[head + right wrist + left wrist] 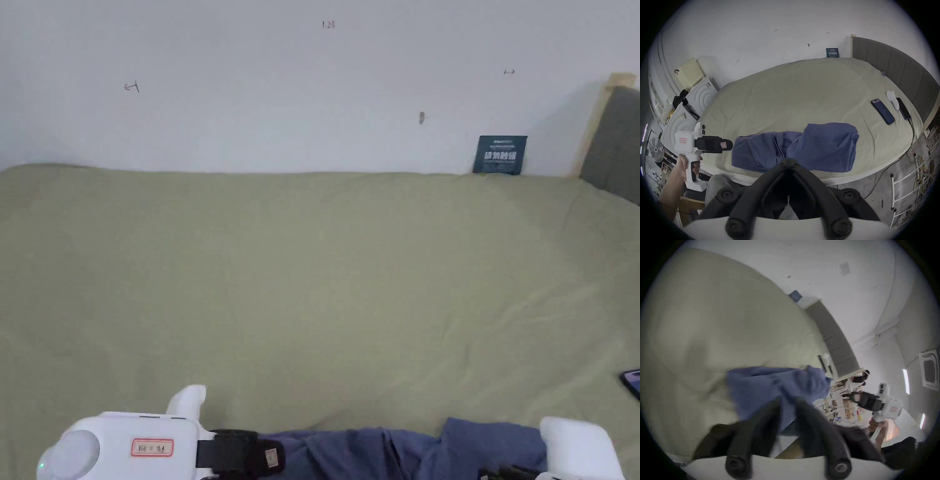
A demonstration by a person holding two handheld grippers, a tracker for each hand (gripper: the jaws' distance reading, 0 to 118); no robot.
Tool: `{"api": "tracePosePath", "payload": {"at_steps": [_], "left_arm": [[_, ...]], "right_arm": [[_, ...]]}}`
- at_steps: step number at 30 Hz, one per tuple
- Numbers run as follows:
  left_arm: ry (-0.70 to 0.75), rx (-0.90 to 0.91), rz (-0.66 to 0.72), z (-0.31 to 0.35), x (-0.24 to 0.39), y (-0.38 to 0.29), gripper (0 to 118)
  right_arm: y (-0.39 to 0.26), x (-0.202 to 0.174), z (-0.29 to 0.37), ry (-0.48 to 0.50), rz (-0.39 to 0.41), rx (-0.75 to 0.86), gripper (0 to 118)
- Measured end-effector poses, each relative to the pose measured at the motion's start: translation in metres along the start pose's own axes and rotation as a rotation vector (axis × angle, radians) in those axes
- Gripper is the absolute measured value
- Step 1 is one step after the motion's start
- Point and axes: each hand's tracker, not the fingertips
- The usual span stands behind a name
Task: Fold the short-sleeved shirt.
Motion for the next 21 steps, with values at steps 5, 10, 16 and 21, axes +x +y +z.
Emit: {"api": "tracePosePath", "payload": {"at_steps": [5,10,16,21], "left_arm": [[0.024,-0.061,0.109,-0.006,-0.035,-0.014,118],[-0.130,0.010,0.255,-0.034,-0.041,-0.019,118],[-0.122,-0.012,0.246,-0.062,-0.019,-0.012,13],[-0.088,0.039,0.262,-0.050,-0.022,-0.019,13]], "right_arm": [[0.005,-0.011,-0.004,0.020,0.031,-0.002,1],[0.003,-0.011,-0.003,0.028,0.040,-0.004,1],[-0.005,-0.005,-0.002,-0.005,0.023,-0.028,1],[-0.008,0.000,0.005,-0.010,0.024,-0.028,1]]}}
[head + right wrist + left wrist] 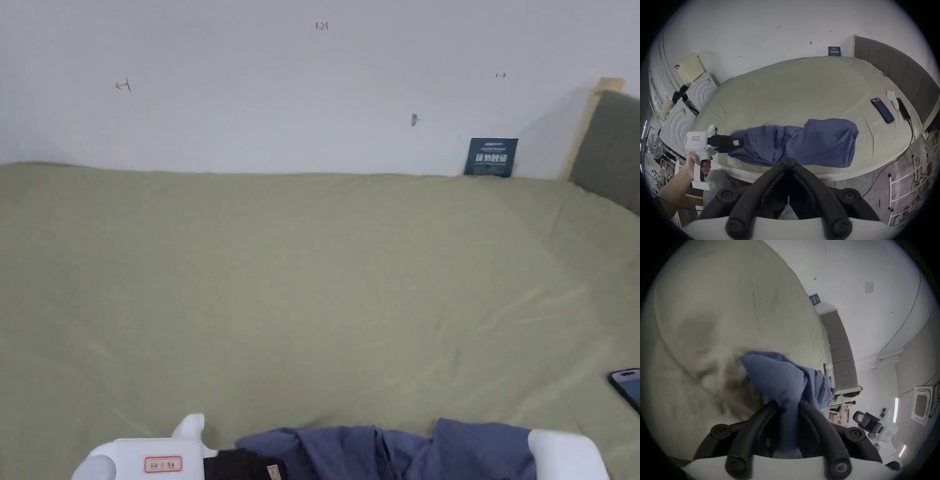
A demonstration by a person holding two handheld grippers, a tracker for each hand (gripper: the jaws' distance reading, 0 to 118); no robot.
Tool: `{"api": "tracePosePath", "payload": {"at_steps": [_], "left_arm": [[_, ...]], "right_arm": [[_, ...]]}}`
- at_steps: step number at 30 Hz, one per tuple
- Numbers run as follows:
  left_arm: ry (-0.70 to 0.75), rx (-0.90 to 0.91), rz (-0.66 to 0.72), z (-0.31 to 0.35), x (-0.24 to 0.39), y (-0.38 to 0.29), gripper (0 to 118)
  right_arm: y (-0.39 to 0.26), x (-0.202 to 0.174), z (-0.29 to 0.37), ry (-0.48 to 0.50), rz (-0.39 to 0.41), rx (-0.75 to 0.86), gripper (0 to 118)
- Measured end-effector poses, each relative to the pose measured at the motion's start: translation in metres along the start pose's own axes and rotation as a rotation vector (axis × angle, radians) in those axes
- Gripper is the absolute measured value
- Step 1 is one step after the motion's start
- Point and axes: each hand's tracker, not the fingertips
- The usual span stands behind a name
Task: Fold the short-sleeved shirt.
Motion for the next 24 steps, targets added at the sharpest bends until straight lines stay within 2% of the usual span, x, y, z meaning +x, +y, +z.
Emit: {"api": "tracePosePath", "payload": {"at_steps": [4,7,10,11,15,16,18,21,24], "left_arm": [[0.006,0.068,-0.065,0.033,0.005,0.004,13],[0.060,0.126,-0.050,0.074,0.007,0.016,13],[0.182,0.164,-0.092,0.130,0.011,0.028,13],[0.244,0.201,-0.137,0.151,0.014,0.030,13],[0.457,0.238,-0.178,0.213,0.036,0.025,13],[0.532,0.234,-0.232,0.222,0.048,0.023,13],[0.619,0.239,-0.270,0.226,0.067,0.019,13],[0.617,0.211,-0.275,0.208,0.090,0.016,13],[0.630,0.122,-0.331,0.164,0.113,0.014,13]], "right_arm": [[0.004,0.001,0.000,-0.010,-0.003,0.009,1],[0.008,-0.004,-0.002,-0.008,0.020,0.007,1],[0.012,-0.011,-0.005,0.005,0.041,0.003,1],[0.013,-0.014,-0.007,0.011,0.048,0.003,1],[0.016,-0.024,-0.016,0.029,0.069,-0.011,1],[0.017,-0.028,-0.019,0.035,0.078,-0.015,1],[0.018,-0.035,-0.023,0.047,0.091,-0.023,1],[0.018,-0.044,-0.026,0.071,0.108,-0.032,1],[0.015,-0.048,-0.025,0.088,0.120,-0.038,1]]}}
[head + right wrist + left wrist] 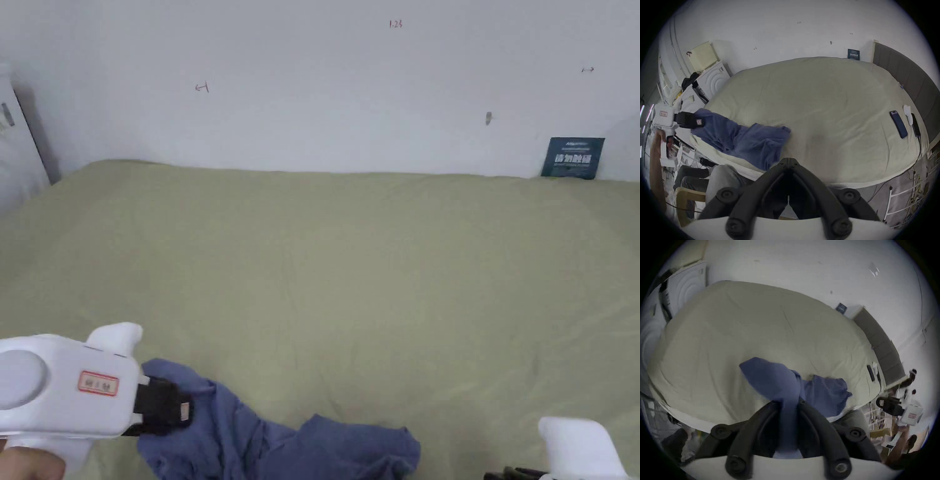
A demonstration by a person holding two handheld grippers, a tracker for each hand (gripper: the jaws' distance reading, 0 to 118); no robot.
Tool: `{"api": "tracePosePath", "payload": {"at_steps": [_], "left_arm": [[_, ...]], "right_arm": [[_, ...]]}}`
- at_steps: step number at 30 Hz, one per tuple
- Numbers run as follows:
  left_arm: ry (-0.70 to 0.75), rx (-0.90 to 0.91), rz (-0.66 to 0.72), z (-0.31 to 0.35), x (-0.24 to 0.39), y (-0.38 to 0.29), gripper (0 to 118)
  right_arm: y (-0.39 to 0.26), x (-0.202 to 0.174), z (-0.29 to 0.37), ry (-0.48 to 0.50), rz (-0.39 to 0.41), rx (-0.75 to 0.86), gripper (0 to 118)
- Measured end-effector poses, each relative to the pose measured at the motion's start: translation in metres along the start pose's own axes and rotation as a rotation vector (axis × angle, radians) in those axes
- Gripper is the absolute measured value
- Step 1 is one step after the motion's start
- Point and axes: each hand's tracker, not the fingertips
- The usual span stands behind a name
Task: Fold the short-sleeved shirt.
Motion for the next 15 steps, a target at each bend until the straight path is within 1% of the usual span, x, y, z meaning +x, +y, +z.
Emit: {"api": "tracePosePath", "payload": {"at_steps": [2,4,7,10,11,12,13,14,15], "left_arm": [[-0.017,-0.062,-0.074,-0.021,0.037,0.002,13],[-0.085,-0.095,-0.129,-0.045,0.058,0.006,13],[-0.145,-0.159,-0.148,-0.078,0.091,0.008,13],[-0.168,-0.198,-0.157,-0.103,0.113,0.008,13],[-0.181,-0.225,-0.176,-0.110,0.118,0.006,17],[-0.204,-0.238,-0.163,-0.113,0.121,0.002,30],[-0.262,-0.256,-0.132,-0.117,0.121,0.000,58],[-0.328,-0.262,-0.106,-0.119,0.120,-0.003,94],[-0.379,-0.265,-0.077,-0.120,0.118,-0.004,107]], "right_arm": [[-0.003,0.002,0.003,0.000,0.001,-0.002,2],[-0.006,0.006,0.006,-0.004,-0.012,0.004,2],[-0.011,0.015,0.012,-0.022,-0.044,0.010,2],[-0.015,0.027,0.019,-0.039,-0.064,0.015,2],[-0.015,0.031,0.020,-0.047,-0.075,0.020,2],[-0.016,0.034,0.020,-0.053,-0.083,0.019,2],[-0.017,0.037,0.021,-0.060,-0.094,0.020,2],[-0.017,0.041,0.021,-0.067,-0.102,0.021,2],[-0.018,0.043,0.020,-0.072,-0.107,0.020,2]]}}
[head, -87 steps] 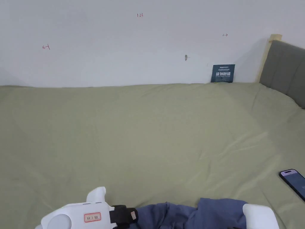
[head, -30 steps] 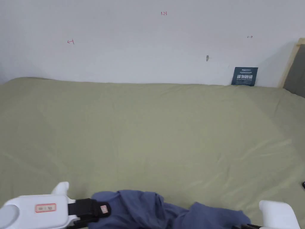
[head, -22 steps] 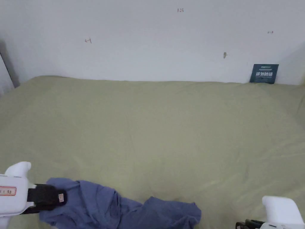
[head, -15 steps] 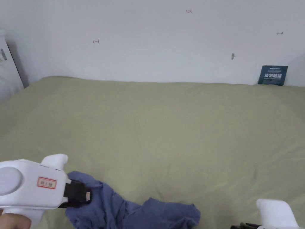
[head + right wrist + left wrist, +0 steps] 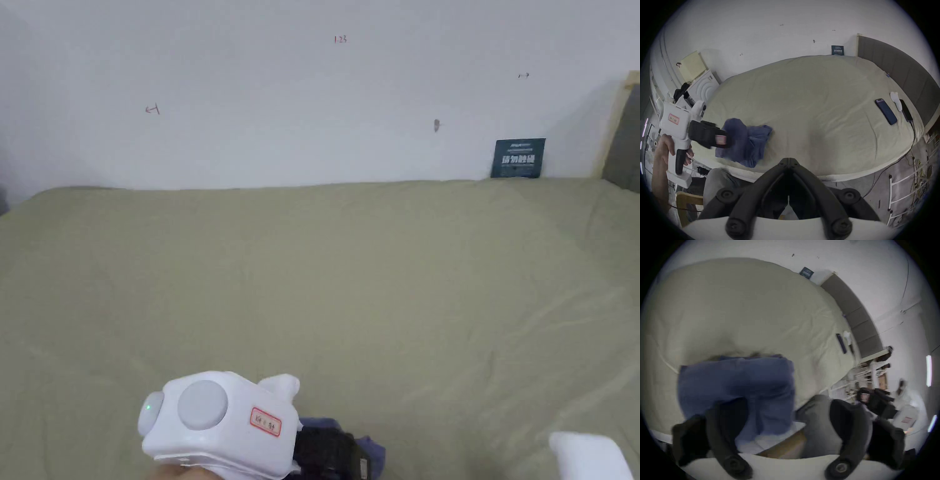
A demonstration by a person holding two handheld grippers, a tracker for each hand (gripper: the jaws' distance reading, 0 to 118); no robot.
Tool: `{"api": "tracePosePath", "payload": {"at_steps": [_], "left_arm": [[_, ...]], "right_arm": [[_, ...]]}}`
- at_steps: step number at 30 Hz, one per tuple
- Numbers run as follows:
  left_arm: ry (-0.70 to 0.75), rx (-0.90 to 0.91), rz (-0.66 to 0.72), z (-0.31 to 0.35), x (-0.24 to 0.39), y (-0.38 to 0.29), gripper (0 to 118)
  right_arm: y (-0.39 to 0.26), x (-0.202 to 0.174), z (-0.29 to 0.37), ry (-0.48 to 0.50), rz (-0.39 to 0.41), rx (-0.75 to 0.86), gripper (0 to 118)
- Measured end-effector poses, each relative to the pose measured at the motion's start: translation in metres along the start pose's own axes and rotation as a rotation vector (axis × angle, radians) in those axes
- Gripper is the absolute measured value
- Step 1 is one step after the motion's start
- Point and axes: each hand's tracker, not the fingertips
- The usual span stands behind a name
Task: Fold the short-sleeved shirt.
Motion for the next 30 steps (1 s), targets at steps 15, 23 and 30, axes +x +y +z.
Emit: {"api": "tracePosePath", "payload": {"at_steps": [15,23,30], "left_arm": [[-0.049,0.154,0.193,-0.014,-0.073,-0.047,0],[-0.080,0.234,0.273,-0.071,-0.034,-0.054,0],[-0.203,0.330,0.202,-0.007,-0.027,-0.049,0]], "right_arm": [[-0.011,-0.011,-0.008,0.051,0.004,-0.015,2],[-0.009,-0.008,-0.016,0.038,-0.013,-0.023,2],[0.010,-0.021,-0.036,0.183,0.020,0.013,2]]}}
